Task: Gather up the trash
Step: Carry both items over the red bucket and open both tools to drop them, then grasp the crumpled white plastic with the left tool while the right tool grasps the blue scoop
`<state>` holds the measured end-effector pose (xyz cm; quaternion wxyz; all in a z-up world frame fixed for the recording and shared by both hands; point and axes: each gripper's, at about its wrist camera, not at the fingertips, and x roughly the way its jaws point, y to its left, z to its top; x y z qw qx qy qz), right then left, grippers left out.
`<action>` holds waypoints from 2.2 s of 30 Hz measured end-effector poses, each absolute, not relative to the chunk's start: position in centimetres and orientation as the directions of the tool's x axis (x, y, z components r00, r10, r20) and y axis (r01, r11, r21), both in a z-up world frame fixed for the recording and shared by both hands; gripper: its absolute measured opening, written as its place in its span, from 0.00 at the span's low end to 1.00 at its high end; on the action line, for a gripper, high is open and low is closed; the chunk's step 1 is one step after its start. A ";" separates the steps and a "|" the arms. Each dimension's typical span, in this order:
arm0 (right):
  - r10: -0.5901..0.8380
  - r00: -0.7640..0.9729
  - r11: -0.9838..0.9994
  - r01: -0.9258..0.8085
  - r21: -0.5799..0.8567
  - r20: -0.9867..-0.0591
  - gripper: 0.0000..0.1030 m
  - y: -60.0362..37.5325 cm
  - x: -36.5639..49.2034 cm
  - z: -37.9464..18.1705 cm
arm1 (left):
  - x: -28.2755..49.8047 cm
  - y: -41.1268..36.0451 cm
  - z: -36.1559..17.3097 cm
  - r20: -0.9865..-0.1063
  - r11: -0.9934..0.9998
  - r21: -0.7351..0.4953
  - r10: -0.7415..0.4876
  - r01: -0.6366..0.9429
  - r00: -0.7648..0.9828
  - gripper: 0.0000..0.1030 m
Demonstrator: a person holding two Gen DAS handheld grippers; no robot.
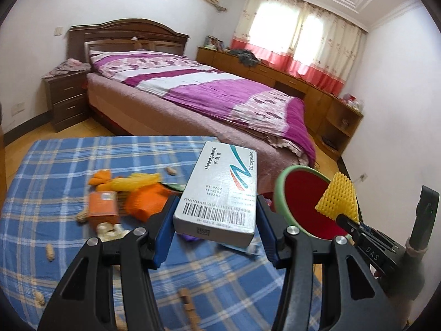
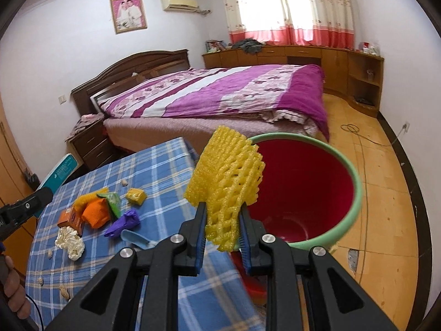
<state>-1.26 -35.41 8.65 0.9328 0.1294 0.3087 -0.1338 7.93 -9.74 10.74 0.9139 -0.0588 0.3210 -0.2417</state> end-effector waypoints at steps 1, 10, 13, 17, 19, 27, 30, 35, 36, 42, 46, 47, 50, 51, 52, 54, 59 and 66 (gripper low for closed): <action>-0.174 0.772 0.927 0.337 0.162 -0.611 0.23 -36.0 -1.5 8.7 | 8.0 -10.6 10.9 -0.561 0.872 -0.260 -0.487 0.416 0.670 0.54; -0.218 0.758 0.899 0.401 0.176 -0.615 0.23 -40.6 -2.7 8.2 | 8.4 -17.4 10.8 -0.592 0.835 -0.231 -0.527 0.499 0.610 0.54; -0.231 0.749 0.889 0.422 0.177 -0.621 0.23 -42.1 -2.6 7.8 | 8.9 -19.8 10.3 -0.606 0.825 -0.221 -0.534 0.520 0.590 0.54; -0.245 0.733 0.877 0.447 0.178 -0.635 0.23 -43.8 -2.2 7.0 | 9.7 -23.0 9.4 -0.629 0.810 -0.216 -0.543 0.546 0.556 0.54; -0.249 0.722 0.870 0.460 0.180 -0.646 0.23 -44.8 -1.9 6.5 | 10.1 -24.0 9.0 -0.638 0.805 -0.213 -0.544 0.554 0.545 0.54; -0.248 0.689 0.849 0.493 0.190 -0.681 0.24 -47.5 -0.4 4.6 | 11.3 -29.0 6.6 -0.685 0.785 -0.188 -0.536 0.590 0.494 0.54; -0.250 0.682 0.843 0.502 0.192 -0.687 0.25 -48.2 0.0 4.3 | 11.9 -30.3 5.7 -0.700 0.782 -0.184 -0.530 0.596 0.478 0.54; -0.248 0.679 0.836 0.510 0.201 -0.691 0.28 -49.0 0.4 3.9 | 12.5 -31.4 4.8 -0.716 0.773 -0.179 -0.527 0.609 0.458 0.54; -0.246 0.680 0.836 0.509 0.203 -0.690 0.29 -48.9 0.4 3.8 | 12.5 -31.4 4.7 -0.717 0.769 -0.185 -0.531 0.612 0.451 0.54; -0.233 0.693 0.842 0.495 0.215 -0.682 0.41 -49.0 0.6 3.8 | 12.6 -31.5 4.5 -0.727 0.769 -0.185 -0.527 0.612 0.441 0.56; -0.234 0.699 0.843 0.492 0.217 -0.676 0.47 -48.6 0.3 4.0 | 12.4 -30.9 5.0 -0.717 0.774 -0.193 -0.531 0.604 0.452 0.56; -0.232 0.702 0.844 0.489 0.218 -0.674 0.48 -48.4 0.1 4.1 | 12.3 -30.7 5.2 -0.714 0.775 -0.193 -0.531 0.601 0.456 0.56; -0.233 0.708 0.845 0.487 0.222 -0.666 0.54 -48.1 -0.1 4.4 | 12.0 -29.9 5.5 -0.710 0.782 -0.200 -0.531 0.591 0.462 0.56; -0.232 0.711 0.844 0.486 0.225 -0.664 0.55 -48.0 -0.3 4.5 | 11.9 -29.5 5.6 -0.709 0.784 -0.204 -0.531 0.586 0.463 0.56; -0.229 0.714 0.845 0.484 0.230 -0.662 0.55 -47.8 -0.5 4.6 | 11.7 -29.0 5.8 -0.709 0.788 -0.209 -0.530 0.579 0.466 0.56; -0.220 0.722 0.846 0.476 0.240 -0.656 0.58 -47.4 -0.7 5.0 | 11.4 -28.2 6.1 -0.707 0.795 -0.215 -0.527 0.567 0.472 0.57; -0.208 0.744 0.855 0.454 0.252 -0.635 0.61 -45.9 -1.6 5.9 | 10.7 -25.5 7.0 -0.695 0.816 -0.228 -0.518 0.531 0.498 0.56; -0.182 0.760 0.862 0.429 0.271 -0.624 0.64 -43.5 -2.3 6.7 | 9.7 -21.6 7.9 -0.685 0.848 -0.239 -0.493 0.473 0.536 0.56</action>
